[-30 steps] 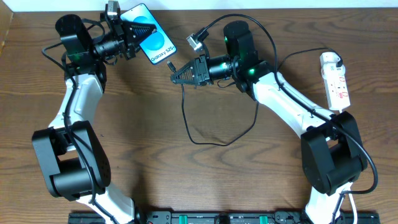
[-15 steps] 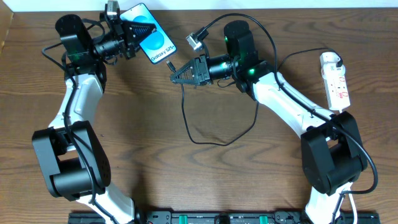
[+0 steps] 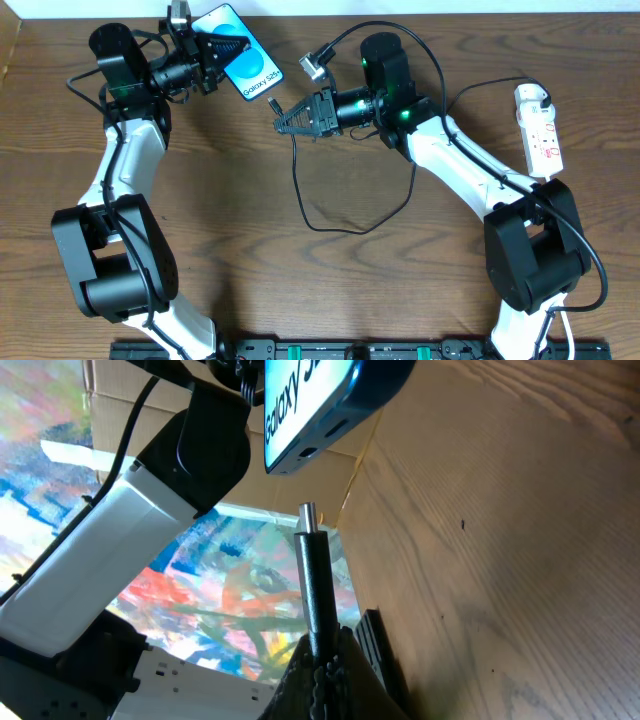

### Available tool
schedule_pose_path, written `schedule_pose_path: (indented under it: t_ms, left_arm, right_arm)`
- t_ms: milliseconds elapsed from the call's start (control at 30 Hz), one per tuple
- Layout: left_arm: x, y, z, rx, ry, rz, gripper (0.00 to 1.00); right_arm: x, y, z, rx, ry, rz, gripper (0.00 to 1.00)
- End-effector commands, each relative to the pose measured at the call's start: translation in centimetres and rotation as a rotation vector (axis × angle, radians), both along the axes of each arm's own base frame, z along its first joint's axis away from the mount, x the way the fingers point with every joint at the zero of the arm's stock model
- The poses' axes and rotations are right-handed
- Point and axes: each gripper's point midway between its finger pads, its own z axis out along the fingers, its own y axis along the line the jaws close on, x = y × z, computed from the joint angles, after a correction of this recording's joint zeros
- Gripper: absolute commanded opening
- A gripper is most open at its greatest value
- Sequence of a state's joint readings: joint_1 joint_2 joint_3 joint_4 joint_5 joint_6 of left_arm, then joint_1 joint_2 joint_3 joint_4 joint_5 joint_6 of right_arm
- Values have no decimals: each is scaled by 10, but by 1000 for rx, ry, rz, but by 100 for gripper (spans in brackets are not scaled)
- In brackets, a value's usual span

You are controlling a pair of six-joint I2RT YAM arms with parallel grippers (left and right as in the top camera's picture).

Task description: Plug charger to phone and switch on socket

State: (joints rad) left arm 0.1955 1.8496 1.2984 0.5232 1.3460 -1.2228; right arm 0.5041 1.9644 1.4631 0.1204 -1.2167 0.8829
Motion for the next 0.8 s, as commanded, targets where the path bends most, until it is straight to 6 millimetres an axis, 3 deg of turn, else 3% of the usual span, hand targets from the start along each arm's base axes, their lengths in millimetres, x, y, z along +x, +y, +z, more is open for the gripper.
schedule_pose_path:
  t_ms: [0, 767]
  left_arm:
    - [0, 1, 12, 14, -49, 5, 7]
    - [-1, 1, 12, 16, -53, 1, 7]
  right_arm:
    - [-1, -3, 7, 16, -27, 12, 1]
    - [-3, -2, 19, 54, -43, 35, 1]
